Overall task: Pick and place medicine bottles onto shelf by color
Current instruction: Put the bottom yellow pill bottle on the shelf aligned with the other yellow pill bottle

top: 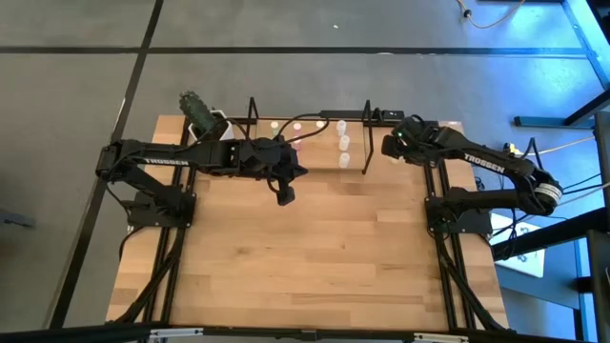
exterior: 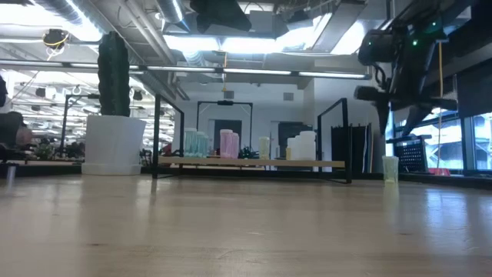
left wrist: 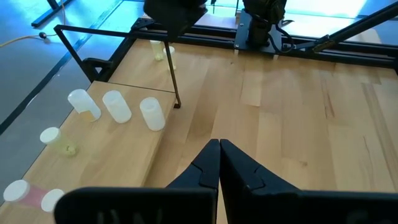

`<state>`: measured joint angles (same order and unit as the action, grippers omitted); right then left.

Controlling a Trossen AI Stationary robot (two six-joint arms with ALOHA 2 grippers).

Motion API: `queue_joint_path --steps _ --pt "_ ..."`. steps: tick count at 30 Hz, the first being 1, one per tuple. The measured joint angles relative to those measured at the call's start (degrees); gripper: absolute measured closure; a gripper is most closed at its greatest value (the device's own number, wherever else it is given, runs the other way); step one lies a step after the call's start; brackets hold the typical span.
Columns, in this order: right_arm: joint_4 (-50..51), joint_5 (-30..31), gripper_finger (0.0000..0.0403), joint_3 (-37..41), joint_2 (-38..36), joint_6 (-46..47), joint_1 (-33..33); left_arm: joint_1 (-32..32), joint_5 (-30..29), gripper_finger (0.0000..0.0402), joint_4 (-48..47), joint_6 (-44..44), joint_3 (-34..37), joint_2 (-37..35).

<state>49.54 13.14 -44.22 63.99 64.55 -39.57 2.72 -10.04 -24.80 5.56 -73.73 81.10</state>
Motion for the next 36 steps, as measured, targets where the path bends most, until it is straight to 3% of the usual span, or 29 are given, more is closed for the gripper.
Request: queue_joint_path --steps 18,27,36 --pt "-5.6 -0.5 0.0198 4.5 0.0 1.0 -1.1 0.0 0.0 0.0401 0.0 0.0 0.0 0.0" --pt "-5.8 2.8 0.0138 4.5 0.0 1.7 -1.2 0.0 0.0 0.0401 0.0 0.0 0.0 0.0" --pt "-6.7 3.3 0.0131 4.4 4.6 3.0 -1.2 0.0 0.0 0.0401 0.0 0.0 0.0 0.0"
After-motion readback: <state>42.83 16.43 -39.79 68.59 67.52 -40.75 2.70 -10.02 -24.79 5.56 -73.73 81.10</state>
